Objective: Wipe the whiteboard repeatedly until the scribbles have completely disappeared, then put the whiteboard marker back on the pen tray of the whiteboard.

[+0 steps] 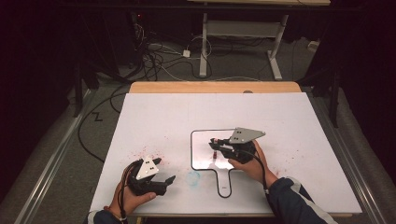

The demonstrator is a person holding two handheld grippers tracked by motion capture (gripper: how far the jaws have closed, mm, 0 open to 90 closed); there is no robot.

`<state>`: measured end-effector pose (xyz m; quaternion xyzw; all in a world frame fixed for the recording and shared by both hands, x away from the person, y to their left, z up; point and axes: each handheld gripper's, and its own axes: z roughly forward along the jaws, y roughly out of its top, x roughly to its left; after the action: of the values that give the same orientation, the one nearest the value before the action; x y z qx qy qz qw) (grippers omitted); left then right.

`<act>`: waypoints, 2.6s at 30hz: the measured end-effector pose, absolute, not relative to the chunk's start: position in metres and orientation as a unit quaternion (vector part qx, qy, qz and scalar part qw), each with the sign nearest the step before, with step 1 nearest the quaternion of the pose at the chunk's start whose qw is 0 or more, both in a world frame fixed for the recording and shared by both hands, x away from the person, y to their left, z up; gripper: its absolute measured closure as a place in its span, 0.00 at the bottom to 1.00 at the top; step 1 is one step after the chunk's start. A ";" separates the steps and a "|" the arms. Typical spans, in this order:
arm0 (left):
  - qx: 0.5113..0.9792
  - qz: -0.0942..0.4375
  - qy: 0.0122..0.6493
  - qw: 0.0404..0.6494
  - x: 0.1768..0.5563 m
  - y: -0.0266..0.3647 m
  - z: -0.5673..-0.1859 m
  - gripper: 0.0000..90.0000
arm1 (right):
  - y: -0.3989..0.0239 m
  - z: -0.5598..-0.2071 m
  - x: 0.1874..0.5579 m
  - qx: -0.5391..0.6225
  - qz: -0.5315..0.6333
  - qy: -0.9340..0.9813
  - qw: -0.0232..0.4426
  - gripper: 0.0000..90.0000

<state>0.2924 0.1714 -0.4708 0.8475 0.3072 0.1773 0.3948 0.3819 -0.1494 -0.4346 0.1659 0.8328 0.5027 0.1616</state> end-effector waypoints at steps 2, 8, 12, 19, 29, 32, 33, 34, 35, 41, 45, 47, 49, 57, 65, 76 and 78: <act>0.847 0.178 0.307 0.395 0.292 0.171 -0.471 0.22 | -0.142 -0.435 0.380 0.160 0.507 0.833 0.154 0.90; 0.848 0.175 0.307 0.396 0.292 0.172 -0.471 0.22 | -0.137 -0.433 0.376 0.151 0.499 0.840 0.147 0.90; 0.849 0.176 0.306 0.394 0.292 0.172 -0.471 0.22 | -0.147 -0.430 0.373 0.162 0.487 0.844 0.153 0.90; 0.850 0.175 0.305 0.392 0.291 0.171 -0.471 0.22 | -0.166 -0.426 0.369 0.170 0.466 0.851 0.170 0.90; 0.850 0.178 0.304 0.393 0.291 0.170 -0.470 0.22 | -0.180 -0.428 0.369 0.178 0.471 0.845 0.180 0.90; 0.851 0.177 0.303 0.391 0.292 0.170 -0.471 0.22 | -0.168 -0.430 0.367 0.166 0.482 0.843 0.171 0.90; 0.851 0.177 0.302 0.391 0.292 0.170 -0.471 0.22 | -0.164 -0.431 0.365 0.162 0.485 0.843 0.167 0.90; 0.851 0.175 0.303 0.391 0.292 0.170 -0.471 0.22 | -0.160 -0.431 0.364 0.160 0.487 0.843 0.166 0.90; 0.851 0.175 0.303 0.391 0.292 0.170 -0.471 0.22 | -0.156 -0.431 0.363 0.155 0.488 0.843 0.163 0.90; 0.853 0.175 0.301 0.389 0.293 0.171 -0.472 0.22 | -0.147 -0.432 0.356 0.140 0.489 0.846 0.160 0.90; 0.853 0.174 0.301 0.390 0.293 0.171 -0.471 0.22 | -0.151 -0.431 0.357 0.145 0.486 0.847 0.162 0.90; 0.853 0.174 0.300 0.390 0.292 0.171 -0.471 0.22 | -0.154 -0.431 0.357 0.147 0.483 0.847 0.166 0.90; 0.854 0.175 0.300 0.388 0.292 0.171 -0.472 0.22 | -0.158 -0.430 0.357 0.150 0.481 0.848 0.167 0.90; 0.852 0.176 0.302 0.389 0.292 0.171 -0.471 0.22 | -0.191 -0.427 0.361 0.180 0.466 0.844 0.194 0.90; 0.854 0.174 0.303 0.386 0.291 0.172 -0.471 0.22 | -0.226 -0.397 0.364 0.236 0.487 0.821 0.182 0.90; 0.863 0.172 0.286 0.379 0.293 0.163 -0.470 0.22 | -0.250 -0.393 0.367 0.338 0.423 0.833 0.112 0.90; 0.863 0.172 0.286 0.380 0.294 0.162 -0.470 0.22 | -0.250 -0.400 0.373 0.352 0.410 0.835 0.103 0.90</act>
<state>0.2941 0.1624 -0.4701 0.8625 0.2858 0.1722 0.3804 0.3732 -0.2498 -0.3997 0.3523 0.8350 0.4100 0.1033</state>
